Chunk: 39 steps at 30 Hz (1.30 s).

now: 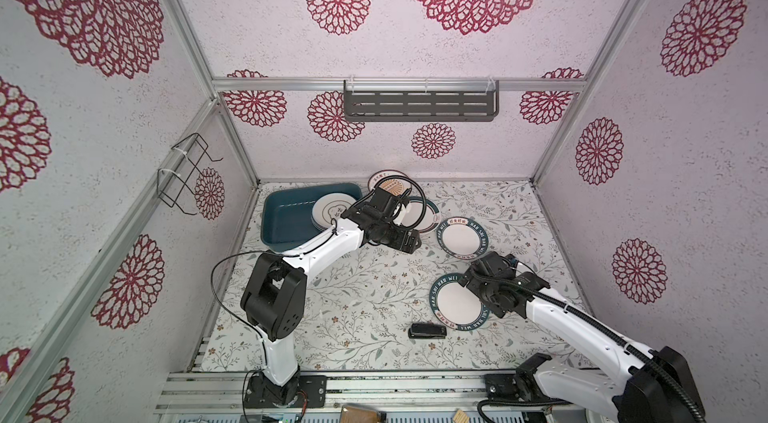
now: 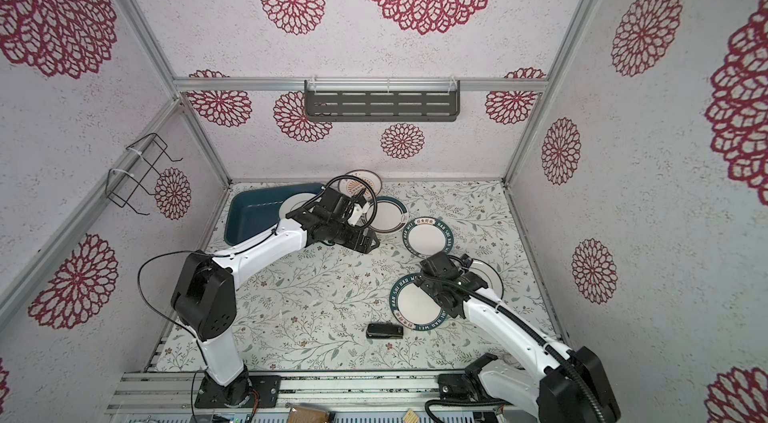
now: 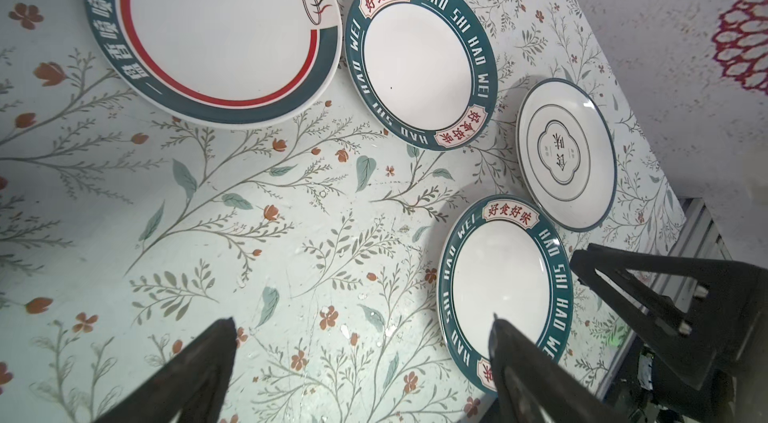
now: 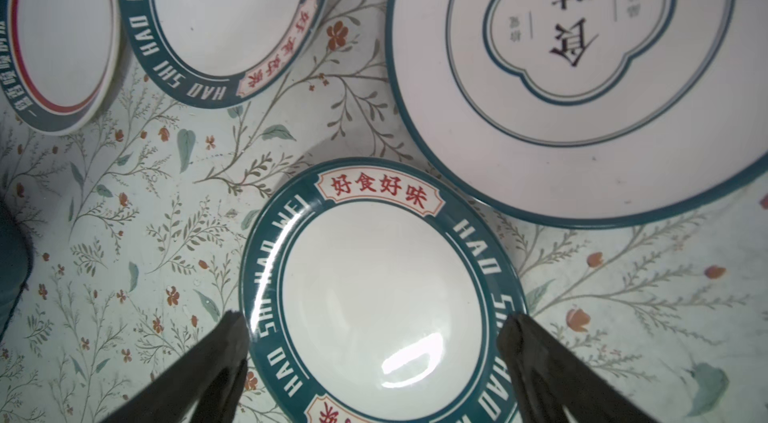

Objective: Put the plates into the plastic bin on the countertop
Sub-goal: 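Move both grippers to the green-rimmed HAO SHI HAO WEI plate nearest the robot, then grasp the green-rimmed plate with the left gripper while the right gripper steadies it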

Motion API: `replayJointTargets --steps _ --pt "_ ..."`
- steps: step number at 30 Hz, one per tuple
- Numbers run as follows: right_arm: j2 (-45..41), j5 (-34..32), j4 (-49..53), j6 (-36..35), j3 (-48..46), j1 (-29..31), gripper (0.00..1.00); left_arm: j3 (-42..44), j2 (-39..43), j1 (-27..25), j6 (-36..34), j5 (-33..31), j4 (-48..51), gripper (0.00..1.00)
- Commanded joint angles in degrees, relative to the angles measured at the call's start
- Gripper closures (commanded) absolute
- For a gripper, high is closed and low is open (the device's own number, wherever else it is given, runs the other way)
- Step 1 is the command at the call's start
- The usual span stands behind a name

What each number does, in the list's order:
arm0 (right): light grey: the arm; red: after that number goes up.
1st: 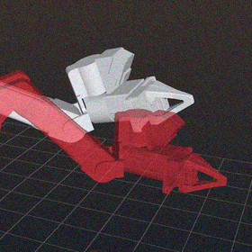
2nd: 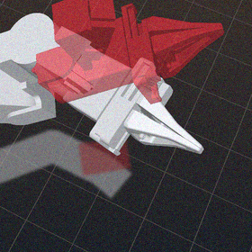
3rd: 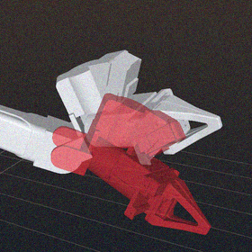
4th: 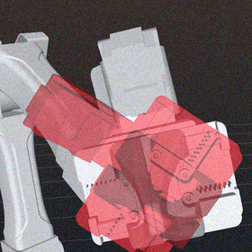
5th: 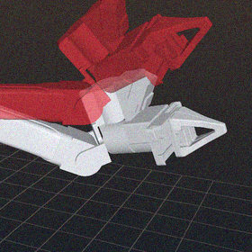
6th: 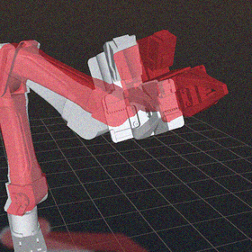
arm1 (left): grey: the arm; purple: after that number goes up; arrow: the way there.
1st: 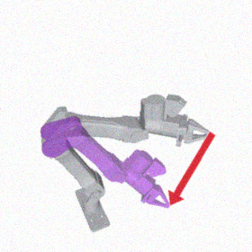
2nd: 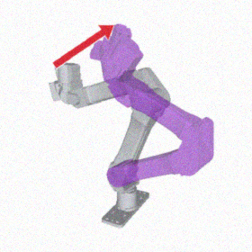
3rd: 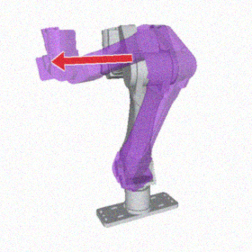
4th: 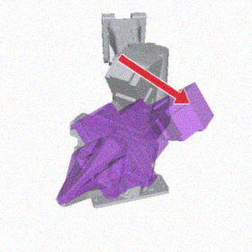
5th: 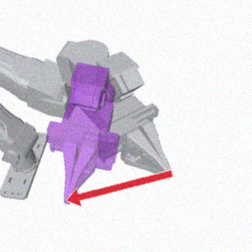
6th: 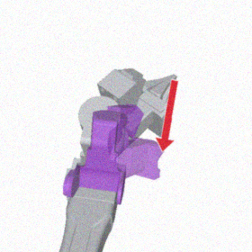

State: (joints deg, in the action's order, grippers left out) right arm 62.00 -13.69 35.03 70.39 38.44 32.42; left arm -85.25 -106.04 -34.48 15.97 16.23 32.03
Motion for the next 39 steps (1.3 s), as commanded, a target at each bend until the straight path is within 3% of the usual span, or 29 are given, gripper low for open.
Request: replayJointTargets --steps 1,5,12,19,25,32,39 --pt "-2.0 -1.4 4.3 4.7 -1.4 0.3 0.01 0.2 0.1 0.5 -1.4 0.4 -0.2 0.03" --pt "-3.5 -0.8 2.2 5.4 -5.0 0.3 0.01 0.4 -0.6 0.4 -1.3 0.9 0.2 0.03" --pt "-4.3 2.1 -13.1 5.3 -12.3 0.3 0.01 -0.7 -1.3 -0.4 -1.2 1.4 1.2 0.02" --pt "0.4 6.3 -25.0 -1.0 -13.3 0.3 0.01 -4.4 -4.6 -0.4 -1.1 3.0 4.6 0.02" --pt "8.8 11.7 -30.8 -7.5 -9.0 0.3 0.01 -4.0 -5.9 0.4 -0.5 5.5 6.9 0.01" --pt "17.3 14.9 -31.8 -14.7 -1.7 0.3 0.01 -0.7 -8.2 4.4 1.5 13.5 6.6 0.02" --pt "24.9 20.0 -34.9 -17.1 3.2 0.6 0.01 1.5 -10.2 5.1 2.0 16.1 7.0 0.04"
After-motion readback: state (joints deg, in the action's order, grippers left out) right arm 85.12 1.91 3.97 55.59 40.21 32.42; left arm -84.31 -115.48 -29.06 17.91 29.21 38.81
